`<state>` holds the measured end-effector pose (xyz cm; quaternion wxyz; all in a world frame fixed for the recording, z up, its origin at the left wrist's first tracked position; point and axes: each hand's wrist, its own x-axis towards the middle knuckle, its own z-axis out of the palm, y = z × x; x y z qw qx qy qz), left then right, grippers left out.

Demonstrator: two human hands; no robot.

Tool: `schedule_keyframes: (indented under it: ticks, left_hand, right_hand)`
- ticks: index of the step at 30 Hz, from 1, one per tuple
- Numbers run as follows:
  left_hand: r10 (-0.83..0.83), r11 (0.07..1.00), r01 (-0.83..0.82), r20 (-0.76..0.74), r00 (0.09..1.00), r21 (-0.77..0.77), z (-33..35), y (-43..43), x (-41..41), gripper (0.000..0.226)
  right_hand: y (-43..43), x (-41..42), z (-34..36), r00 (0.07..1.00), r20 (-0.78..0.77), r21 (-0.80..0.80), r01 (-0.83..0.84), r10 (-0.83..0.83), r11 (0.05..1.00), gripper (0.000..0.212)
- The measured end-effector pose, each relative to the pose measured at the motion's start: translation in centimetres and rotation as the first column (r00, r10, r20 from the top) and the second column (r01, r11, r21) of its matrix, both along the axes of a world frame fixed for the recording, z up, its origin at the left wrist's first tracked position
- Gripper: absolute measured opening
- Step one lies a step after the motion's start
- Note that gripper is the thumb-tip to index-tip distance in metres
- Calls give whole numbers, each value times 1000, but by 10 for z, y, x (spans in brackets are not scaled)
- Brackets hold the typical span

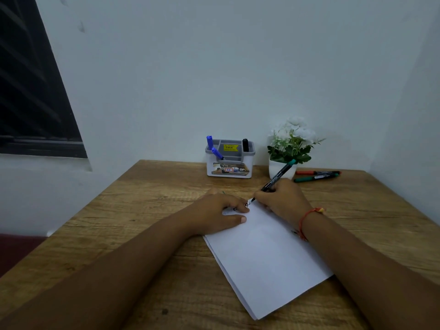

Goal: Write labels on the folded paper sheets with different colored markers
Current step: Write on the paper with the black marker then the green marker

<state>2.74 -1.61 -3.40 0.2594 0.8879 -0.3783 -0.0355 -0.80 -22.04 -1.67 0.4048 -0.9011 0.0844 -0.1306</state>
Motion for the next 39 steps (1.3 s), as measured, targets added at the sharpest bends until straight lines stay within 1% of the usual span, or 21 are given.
schedule_keyframes:
  ticks: [14,23,39]
  left_hand:
    - [-2,1000,2,14,1000,13,5,-1,-5,32]
    - [-3,1000,3,4,1000,1,5,-1,-5,31]
    - [-17,1000,17,-1,1000,1,6,-1,-4,32]
  right_hand:
    - [1,1,1,1000,-13,-27,-3,3,1000,21]
    - [-3,2,0,999,-23,58,34,-33,998,20]
    - [-3,2,0,999,-18,13,26,-26,1000,24]
